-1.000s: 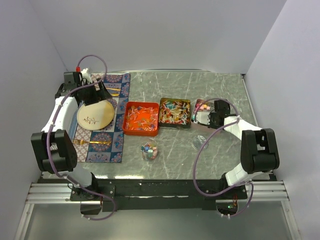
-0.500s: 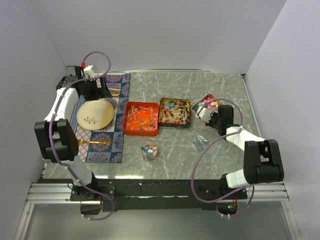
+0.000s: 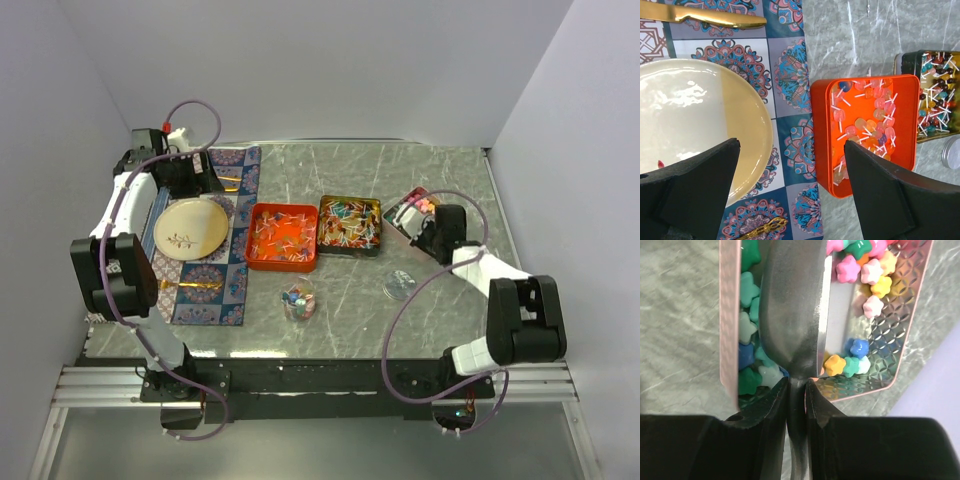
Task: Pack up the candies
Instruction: Scoop the fake candies from the storage box.
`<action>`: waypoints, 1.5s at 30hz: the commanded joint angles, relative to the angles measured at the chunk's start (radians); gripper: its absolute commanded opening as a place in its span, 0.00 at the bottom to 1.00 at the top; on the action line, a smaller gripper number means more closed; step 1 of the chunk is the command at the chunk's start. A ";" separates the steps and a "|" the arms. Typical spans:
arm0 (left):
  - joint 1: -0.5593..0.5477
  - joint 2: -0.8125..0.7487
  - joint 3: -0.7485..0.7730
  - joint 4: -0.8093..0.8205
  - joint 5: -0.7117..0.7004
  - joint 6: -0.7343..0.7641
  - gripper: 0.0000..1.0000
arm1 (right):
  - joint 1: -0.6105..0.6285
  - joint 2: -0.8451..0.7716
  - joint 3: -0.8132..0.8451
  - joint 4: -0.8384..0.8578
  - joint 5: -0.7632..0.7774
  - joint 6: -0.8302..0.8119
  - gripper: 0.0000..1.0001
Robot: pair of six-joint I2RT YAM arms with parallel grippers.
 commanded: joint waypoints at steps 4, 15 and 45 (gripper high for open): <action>0.003 -0.027 -0.004 0.036 0.050 -0.021 0.92 | -0.005 0.130 0.163 -0.202 -0.025 0.073 0.00; 0.002 -0.055 -0.045 0.071 0.064 -0.042 0.92 | -0.003 -0.021 0.157 -0.346 -0.047 0.079 0.32; -0.009 -0.056 -0.088 0.102 0.065 -0.059 0.92 | -0.155 0.182 0.513 -0.733 -0.289 0.415 0.45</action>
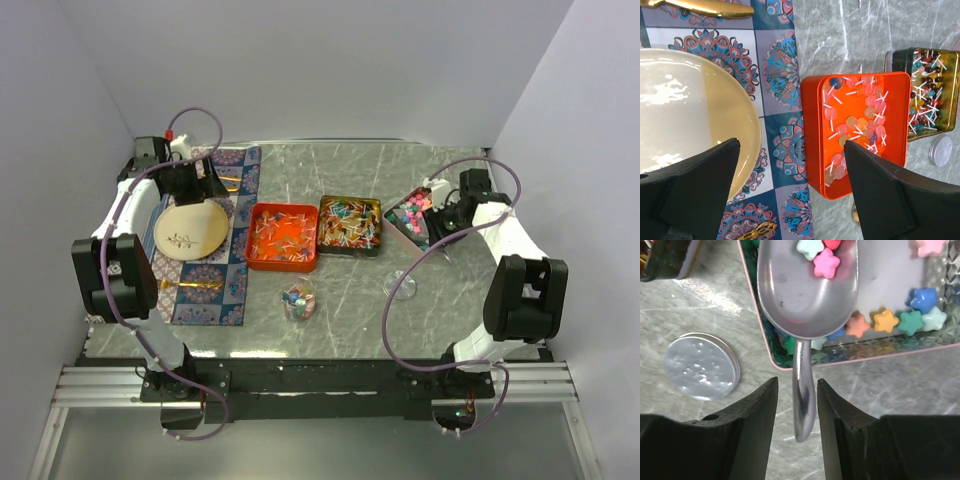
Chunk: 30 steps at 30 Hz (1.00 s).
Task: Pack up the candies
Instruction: Scoop the fake candies from the storage box.
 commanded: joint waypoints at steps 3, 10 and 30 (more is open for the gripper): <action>-0.006 -0.042 -0.004 0.020 0.012 0.001 0.92 | 0.002 0.060 0.024 -0.016 -0.050 0.016 0.45; -0.006 -0.047 -0.021 0.019 -0.002 0.005 0.92 | 0.000 0.156 0.078 -0.018 -0.050 0.020 0.44; -0.008 -0.042 -0.029 0.029 0.009 -0.007 0.92 | 0.000 0.056 0.028 0.072 0.002 0.055 0.00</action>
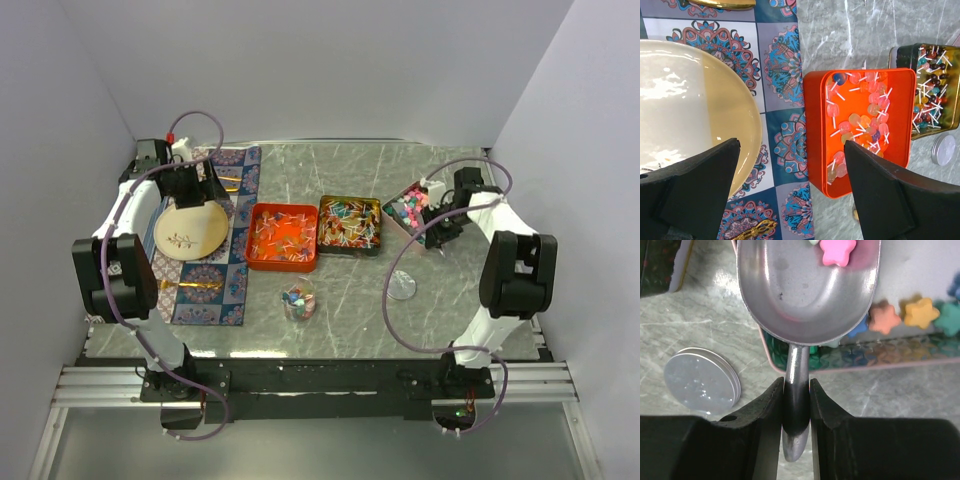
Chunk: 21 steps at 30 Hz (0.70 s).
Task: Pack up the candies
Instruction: Scoop the fake candies from the storage box.
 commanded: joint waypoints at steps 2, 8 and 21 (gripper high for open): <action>-0.006 -0.040 -0.002 0.027 0.022 -0.009 0.92 | 0.011 -0.218 -0.151 0.173 0.098 0.020 0.00; -0.009 -0.045 0.007 0.028 0.026 -0.015 0.92 | 0.030 -0.377 -0.309 0.356 0.180 -0.055 0.00; -0.012 -0.096 0.004 0.037 0.022 -0.052 0.92 | 0.195 -0.692 -0.207 0.137 0.088 -0.271 0.00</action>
